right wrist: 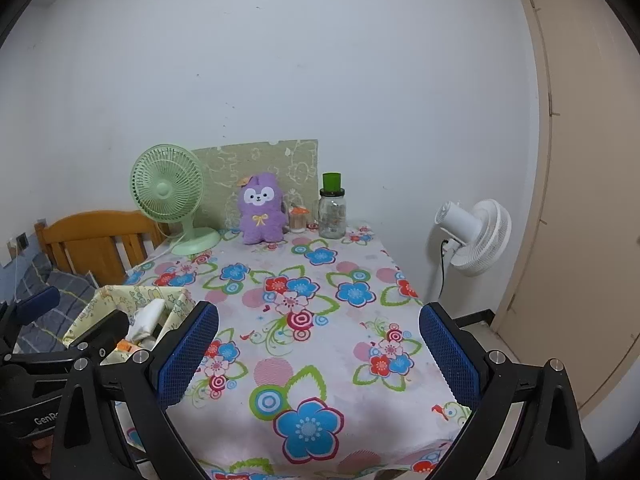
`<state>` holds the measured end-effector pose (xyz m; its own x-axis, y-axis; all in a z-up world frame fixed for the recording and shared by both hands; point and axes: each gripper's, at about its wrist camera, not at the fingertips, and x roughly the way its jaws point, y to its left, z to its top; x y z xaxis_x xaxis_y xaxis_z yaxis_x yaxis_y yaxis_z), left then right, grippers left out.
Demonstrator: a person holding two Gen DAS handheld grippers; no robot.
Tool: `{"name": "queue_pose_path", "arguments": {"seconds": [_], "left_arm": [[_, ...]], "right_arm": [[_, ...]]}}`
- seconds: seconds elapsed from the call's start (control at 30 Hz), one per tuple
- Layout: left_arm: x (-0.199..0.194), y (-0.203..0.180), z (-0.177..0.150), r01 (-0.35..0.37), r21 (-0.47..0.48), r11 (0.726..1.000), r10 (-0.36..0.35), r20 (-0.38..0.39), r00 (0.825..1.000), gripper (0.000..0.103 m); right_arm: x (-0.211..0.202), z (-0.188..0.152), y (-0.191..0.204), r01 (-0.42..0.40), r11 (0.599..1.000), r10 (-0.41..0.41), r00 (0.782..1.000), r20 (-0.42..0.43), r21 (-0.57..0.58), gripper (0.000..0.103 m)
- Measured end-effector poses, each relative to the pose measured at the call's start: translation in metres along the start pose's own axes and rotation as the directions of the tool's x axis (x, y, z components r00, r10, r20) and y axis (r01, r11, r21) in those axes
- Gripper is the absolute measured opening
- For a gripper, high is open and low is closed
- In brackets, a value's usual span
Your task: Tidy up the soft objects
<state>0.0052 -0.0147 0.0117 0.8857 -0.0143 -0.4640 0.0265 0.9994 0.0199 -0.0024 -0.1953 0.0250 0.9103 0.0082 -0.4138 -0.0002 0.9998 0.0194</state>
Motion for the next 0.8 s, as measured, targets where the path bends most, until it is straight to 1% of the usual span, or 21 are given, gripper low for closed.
{"name": "queue_pose_path", "arguments": {"seconds": [0.13, 0.27, 0.4, 0.8], "left_arm": [[-0.0011, -0.0022, 0.0006, -0.018, 0.02, 1.0, 0.018, 0.004, 1.0, 0.103], [-0.0035, -0.0015, 0.001, -0.007, 0.007, 1.0, 0.007, 0.01, 1.0, 0.103], [-0.0051, -0.0022, 0.0015, -0.011, 0.009, 1.0, 0.011, 0.019, 1.0, 0.103], [-0.0044, -0.0044, 0.0019, -0.009, 0.005, 1.0, 0.009, 0.014, 1.0, 0.103]], "right_arm": [[-0.0024, -0.0002, 0.0012, 0.002, 1.0, -0.002, 1.0, 0.003, -0.008, 0.102], [-0.004, 0.0001, 0.0013, 0.001, 1.0, -0.001, 1.0, 0.006, -0.007, 0.102], [-0.0044, 0.0002, 0.0008, 0.0, 1.0, 0.0, 1.0, 0.005, -0.004, 0.102], [-0.0054, 0.0002, -0.0004, 0.004, 1.0, -0.004, 1.0, 0.005, 0.0, 0.102]]}}
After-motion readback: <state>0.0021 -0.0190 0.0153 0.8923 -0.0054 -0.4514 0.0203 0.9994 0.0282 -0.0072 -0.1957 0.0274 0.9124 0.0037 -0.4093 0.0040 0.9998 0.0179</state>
